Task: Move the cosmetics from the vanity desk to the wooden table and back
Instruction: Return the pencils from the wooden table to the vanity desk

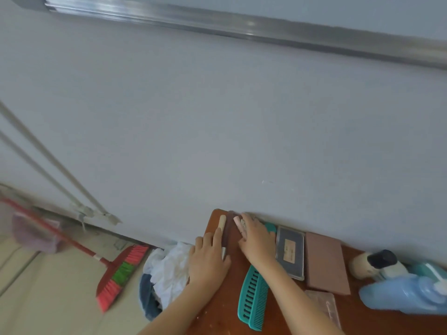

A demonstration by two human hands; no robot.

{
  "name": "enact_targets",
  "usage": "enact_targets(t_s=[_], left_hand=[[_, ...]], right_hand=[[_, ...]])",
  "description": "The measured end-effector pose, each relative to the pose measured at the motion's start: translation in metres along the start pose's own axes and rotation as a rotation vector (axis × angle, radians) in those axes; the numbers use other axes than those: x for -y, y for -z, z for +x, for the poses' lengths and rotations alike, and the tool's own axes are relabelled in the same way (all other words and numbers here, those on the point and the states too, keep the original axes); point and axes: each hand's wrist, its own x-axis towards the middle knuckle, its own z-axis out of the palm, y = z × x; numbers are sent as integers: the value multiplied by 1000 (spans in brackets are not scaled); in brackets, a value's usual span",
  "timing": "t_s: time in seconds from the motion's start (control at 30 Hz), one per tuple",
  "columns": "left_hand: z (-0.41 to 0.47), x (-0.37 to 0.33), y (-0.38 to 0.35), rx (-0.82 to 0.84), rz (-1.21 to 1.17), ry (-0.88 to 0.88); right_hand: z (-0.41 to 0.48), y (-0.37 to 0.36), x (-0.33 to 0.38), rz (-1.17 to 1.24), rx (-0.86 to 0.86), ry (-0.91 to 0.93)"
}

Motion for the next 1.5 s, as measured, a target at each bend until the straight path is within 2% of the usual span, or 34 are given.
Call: enact_targets(t_s=[0.1, 0.23, 0.6, 0.7, 0.93, 1.03, 1.23, 1.37, 1.5], left_hand=[[10, -4, 1, -2, -66, 72], [20, -8, 4, 85, -65, 154], [3, 9, 17, 202, -168, 76], [-2, 14, 22, 234, -298, 64], [-20, 31, 35, 52, -764, 157], [-26, 29, 47, 6, -846, 219], [-35, 18, 70, -49, -739, 16], [-25, 1, 79, -12, -531, -179], [-19, -25, 83, 80, -438, -423]], right_hand=[[-3, 5, 0, 53, 20, 2], [-14, 11, -3, 125, -61, -11], [-48, 7, -9, 103, -53, -30], [-50, 6, -6, 92, -53, -9], [-57, 15, 0, 109, -87, 40], [-68, 22, 3, 167, -97, 33], [-95, 44, 8, 245, -251, 24], [-120, 68, -1, 243, -319, -107], [-160, 78, -10, 208, -517, -248]])
